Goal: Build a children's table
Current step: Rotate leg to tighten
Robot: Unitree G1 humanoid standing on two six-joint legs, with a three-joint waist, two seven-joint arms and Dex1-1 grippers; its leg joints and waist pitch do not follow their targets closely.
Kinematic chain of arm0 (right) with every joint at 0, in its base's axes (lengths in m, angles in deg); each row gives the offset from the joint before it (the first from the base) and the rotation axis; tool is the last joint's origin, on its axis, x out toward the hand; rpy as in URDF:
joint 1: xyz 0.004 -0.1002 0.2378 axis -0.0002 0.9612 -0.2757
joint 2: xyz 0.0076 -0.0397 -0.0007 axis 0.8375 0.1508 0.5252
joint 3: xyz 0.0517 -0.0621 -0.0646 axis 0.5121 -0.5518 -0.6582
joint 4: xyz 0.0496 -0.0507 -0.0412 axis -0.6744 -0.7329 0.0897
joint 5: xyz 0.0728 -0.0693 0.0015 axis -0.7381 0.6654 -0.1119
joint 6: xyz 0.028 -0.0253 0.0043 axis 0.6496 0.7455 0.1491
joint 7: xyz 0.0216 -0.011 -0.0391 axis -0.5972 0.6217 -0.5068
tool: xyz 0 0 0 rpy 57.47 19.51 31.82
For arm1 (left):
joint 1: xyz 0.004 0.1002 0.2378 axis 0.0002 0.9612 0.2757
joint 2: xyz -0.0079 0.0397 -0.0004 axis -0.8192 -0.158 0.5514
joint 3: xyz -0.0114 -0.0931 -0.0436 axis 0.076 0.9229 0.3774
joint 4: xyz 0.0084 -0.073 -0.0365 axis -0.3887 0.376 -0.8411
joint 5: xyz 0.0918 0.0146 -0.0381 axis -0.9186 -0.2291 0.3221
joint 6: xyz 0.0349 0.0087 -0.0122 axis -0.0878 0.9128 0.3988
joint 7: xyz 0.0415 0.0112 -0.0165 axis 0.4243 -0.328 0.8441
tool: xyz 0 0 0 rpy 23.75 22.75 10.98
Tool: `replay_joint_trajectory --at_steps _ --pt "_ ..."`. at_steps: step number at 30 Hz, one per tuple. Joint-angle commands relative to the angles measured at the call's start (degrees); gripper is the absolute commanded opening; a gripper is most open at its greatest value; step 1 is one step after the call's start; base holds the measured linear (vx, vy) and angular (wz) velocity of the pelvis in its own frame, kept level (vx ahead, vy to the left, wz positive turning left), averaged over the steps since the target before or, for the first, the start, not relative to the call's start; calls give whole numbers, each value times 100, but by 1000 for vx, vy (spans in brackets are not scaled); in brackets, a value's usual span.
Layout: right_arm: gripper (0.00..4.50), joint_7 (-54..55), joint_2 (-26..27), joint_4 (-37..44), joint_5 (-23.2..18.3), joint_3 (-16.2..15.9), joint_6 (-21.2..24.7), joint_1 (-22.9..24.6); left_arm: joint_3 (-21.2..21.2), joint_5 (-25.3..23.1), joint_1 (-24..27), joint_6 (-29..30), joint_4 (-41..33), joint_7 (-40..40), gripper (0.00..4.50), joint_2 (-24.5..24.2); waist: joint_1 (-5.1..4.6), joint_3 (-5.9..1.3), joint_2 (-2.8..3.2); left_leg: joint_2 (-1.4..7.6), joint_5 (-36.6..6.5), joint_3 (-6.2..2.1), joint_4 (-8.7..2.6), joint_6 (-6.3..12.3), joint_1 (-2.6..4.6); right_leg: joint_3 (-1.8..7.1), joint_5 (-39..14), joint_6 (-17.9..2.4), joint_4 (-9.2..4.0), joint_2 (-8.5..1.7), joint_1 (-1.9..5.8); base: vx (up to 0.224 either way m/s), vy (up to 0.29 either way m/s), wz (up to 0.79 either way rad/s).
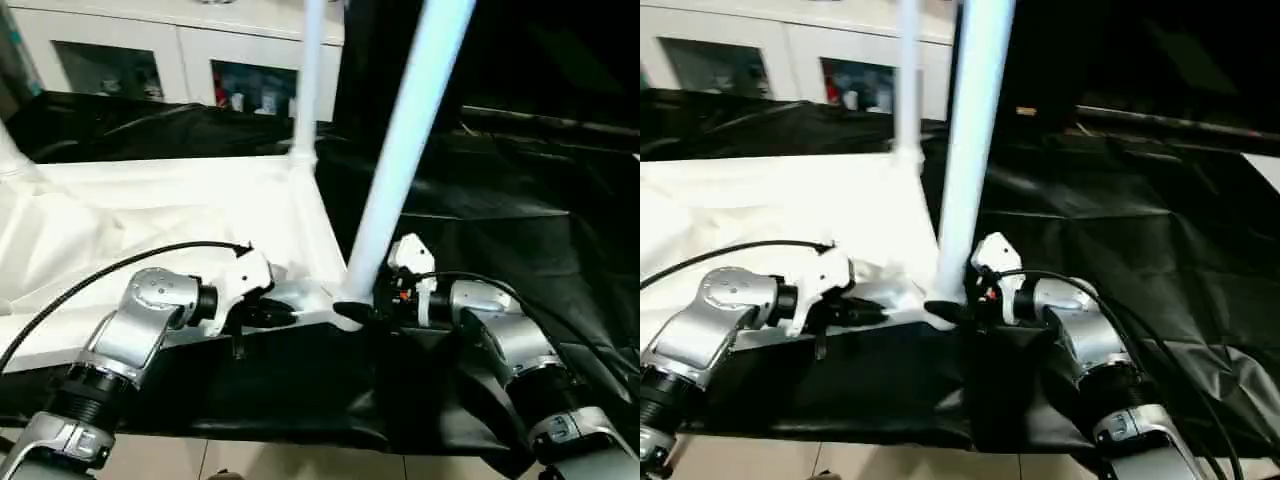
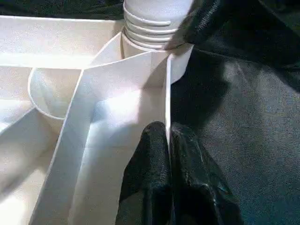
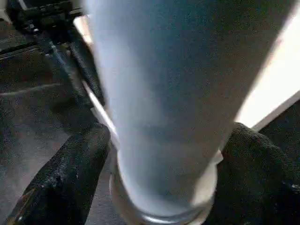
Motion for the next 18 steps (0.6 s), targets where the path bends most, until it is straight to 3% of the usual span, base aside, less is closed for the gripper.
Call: replay_joint_trajectory --at_steps 1,8,18 --pt "373 -96 -25 -51 95 -54 61 -58 -62 396 44 -46 -170 -151 0 182 -17 -284 1 177 -944 -14 -374 190 8 356 -1356 -850 -455 -425 303 0 0 0" --pt "297 -59 -25 -100 125 -103 52 -62 -24 343 35 -33 -162 -157 0 179 -18 -300 4 169 -768 -8 -358 218 5 353 -975 -926 -413 -407 315 0 0 0" --pt "273 48 51 -372 258 -87 -37 -115 -9 292 20 3 -93 -28 0 219 -21 -304 2 169 -771 -9 -353 218 3 351 -996 -936 -412 -409 323 0 0 0"
